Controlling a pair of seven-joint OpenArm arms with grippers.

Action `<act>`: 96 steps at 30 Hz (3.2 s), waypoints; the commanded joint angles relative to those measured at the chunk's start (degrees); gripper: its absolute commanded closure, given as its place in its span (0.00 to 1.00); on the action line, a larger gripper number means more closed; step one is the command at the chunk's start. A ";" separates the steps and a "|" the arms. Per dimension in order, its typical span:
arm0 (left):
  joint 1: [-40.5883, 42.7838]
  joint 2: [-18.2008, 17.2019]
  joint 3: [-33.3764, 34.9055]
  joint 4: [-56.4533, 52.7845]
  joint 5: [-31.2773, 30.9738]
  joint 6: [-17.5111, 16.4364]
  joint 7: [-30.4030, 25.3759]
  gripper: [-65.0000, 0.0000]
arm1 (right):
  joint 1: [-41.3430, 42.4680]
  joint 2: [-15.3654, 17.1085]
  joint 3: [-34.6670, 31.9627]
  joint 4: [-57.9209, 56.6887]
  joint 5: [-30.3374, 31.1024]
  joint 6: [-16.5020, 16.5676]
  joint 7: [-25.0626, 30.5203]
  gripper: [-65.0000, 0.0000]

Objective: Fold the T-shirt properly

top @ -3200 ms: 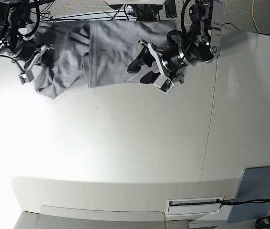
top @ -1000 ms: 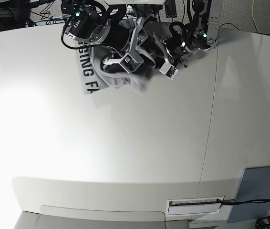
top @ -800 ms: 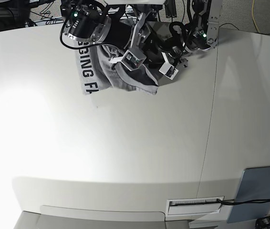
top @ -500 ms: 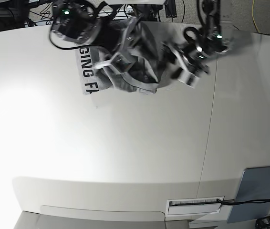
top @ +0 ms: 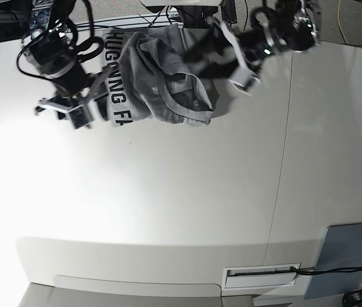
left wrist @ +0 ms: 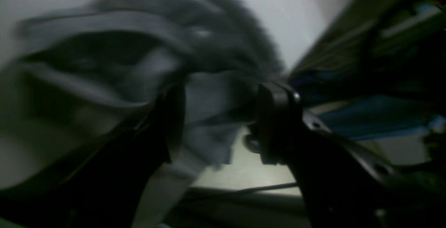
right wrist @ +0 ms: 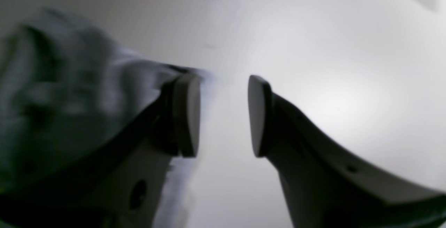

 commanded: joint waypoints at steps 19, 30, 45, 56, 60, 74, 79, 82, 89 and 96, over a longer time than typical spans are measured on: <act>0.74 0.02 15.98 1.07 19.98 17.90 -7.96 0.72 | -4.94 7.98 18.53 0.57 -0.63 -0.52 1.40 0.64; 1.62 0.20 16.20 1.07 16.37 15.10 -10.16 0.50 | -5.27 7.80 18.53 0.57 -0.70 -0.50 1.55 0.64; 1.14 0.48 27.02 -1.18 29.51 24.20 -15.08 0.51 | -6.21 7.82 18.56 0.57 -0.90 -0.50 1.53 0.64; 2.95 -5.38 26.99 0.87 33.03 24.20 -14.40 1.00 | -6.16 7.85 18.56 0.57 -0.90 -0.50 2.05 0.64; 6.47 -10.97 26.99 1.22 37.11 27.63 -14.62 1.00 | -6.16 7.85 18.53 0.57 -0.83 -0.50 2.25 0.64; 8.02 -16.96 26.99 1.66 50.93 34.34 -22.12 0.57 | -6.01 7.85 18.53 0.57 11.37 1.09 2.29 0.64; 7.63 -16.96 26.99 5.60 50.90 29.83 -22.25 0.55 | -6.01 7.85 18.53 0.57 11.67 1.25 2.32 0.64; 7.61 -16.96 26.99 9.14 50.93 30.03 -23.85 0.55 | -6.01 7.85 18.53 0.57 13.11 1.27 2.27 0.64; 4.35 -16.94 27.02 11.43 50.88 33.22 -24.87 0.55 | -6.01 7.85 18.51 0.57 13.33 1.27 2.14 0.64; 1.73 -14.51 27.02 11.26 50.95 34.01 -25.49 0.55 | -6.01 7.85 18.53 0.57 13.33 1.27 1.95 0.64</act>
